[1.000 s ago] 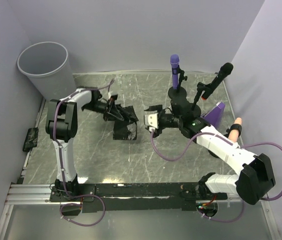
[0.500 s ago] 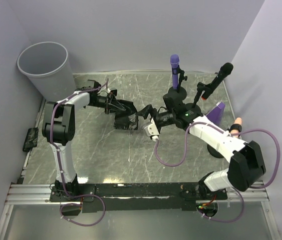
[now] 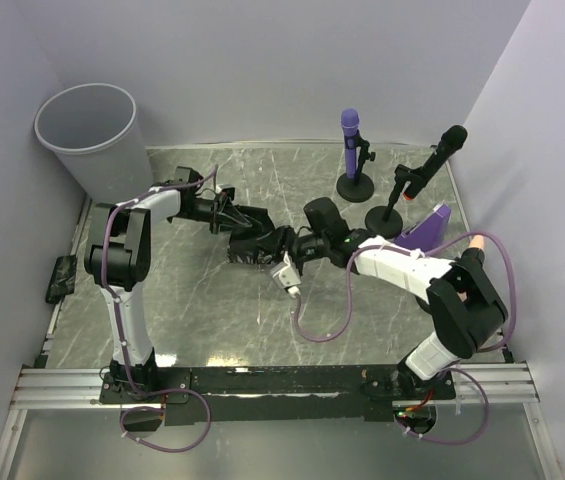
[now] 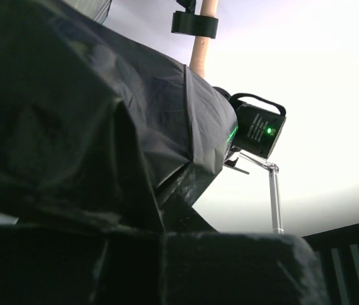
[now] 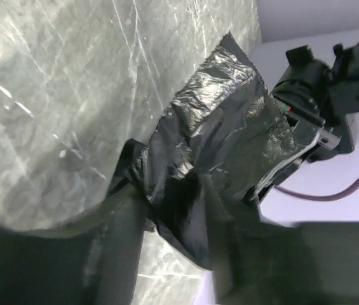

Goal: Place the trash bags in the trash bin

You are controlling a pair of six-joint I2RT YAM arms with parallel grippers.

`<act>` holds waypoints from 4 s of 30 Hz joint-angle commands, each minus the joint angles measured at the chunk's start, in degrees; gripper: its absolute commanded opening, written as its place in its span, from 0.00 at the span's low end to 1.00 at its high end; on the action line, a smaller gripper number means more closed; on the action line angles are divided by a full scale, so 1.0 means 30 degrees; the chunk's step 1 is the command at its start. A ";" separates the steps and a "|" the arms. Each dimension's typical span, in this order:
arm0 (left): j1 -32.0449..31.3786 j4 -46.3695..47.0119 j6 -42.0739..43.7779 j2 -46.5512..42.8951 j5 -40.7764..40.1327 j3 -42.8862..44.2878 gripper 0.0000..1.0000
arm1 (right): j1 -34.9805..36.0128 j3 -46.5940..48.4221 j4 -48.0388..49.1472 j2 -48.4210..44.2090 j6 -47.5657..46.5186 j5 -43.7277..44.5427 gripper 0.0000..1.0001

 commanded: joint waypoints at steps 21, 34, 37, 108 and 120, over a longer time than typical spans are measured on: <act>0.3768 0.0471 2.4099 -1.3799 -0.9530 -0.2273 0.68 | -0.3986 1.1410 -0.8429 0.1594 2.0856 -0.3264 0.00; -0.3529 0.7481 2.6538 -1.4664 -1.5564 -0.3075 0.75 | -0.4135 1.3578 -0.9364 0.2210 2.0893 -0.4614 0.00; -0.3588 0.7630 2.6833 -1.4256 -1.5332 -0.2960 0.74 | -0.4106 1.3988 -0.9864 0.2298 2.0129 -0.4643 0.00; -0.6722 0.7450 3.6970 -1.1584 -2.1370 -0.1317 0.01 | -0.2582 1.7537 -1.1886 0.3614 2.2034 -0.0280 0.00; -0.6988 0.5524 3.7904 -1.2349 -1.8961 -0.1900 0.01 | -0.2258 1.8940 -0.9165 0.3619 2.4664 -0.1942 0.00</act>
